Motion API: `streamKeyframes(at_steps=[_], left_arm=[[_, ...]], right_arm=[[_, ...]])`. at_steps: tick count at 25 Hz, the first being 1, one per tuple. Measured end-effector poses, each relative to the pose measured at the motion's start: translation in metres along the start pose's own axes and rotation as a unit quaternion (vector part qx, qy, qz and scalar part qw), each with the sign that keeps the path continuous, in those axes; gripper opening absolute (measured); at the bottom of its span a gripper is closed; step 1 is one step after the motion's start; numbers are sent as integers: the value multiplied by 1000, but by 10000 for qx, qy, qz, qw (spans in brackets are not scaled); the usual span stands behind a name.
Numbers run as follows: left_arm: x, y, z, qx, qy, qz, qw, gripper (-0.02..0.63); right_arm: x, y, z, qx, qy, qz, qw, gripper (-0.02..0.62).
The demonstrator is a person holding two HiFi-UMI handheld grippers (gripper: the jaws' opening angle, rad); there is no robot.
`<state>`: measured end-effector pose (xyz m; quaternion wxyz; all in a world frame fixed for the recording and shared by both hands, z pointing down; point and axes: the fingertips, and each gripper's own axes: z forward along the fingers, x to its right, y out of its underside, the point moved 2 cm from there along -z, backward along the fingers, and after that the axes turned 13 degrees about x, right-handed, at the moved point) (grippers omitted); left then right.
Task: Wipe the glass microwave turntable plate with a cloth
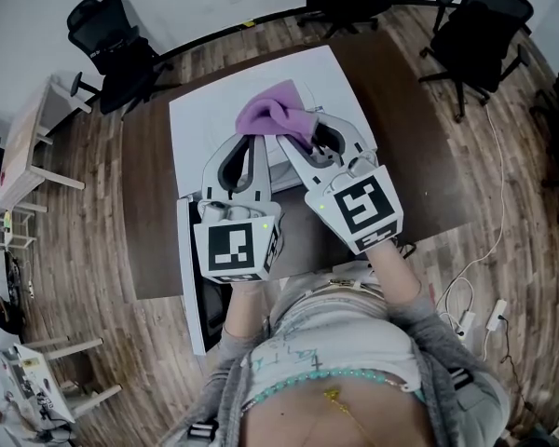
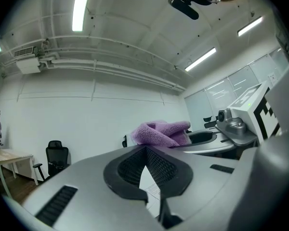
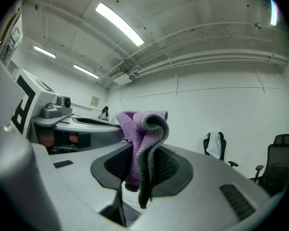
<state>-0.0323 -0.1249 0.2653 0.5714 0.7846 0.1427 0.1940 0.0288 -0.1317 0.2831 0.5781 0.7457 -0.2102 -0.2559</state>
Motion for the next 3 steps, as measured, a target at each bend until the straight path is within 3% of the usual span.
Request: streamKeyframes(at_steps=[3], left_arm=[[-11,-5,6,-18,-6,-10,10000,11]], right_arm=[[1,-5,13,-29,-37,-4,10000,110]])
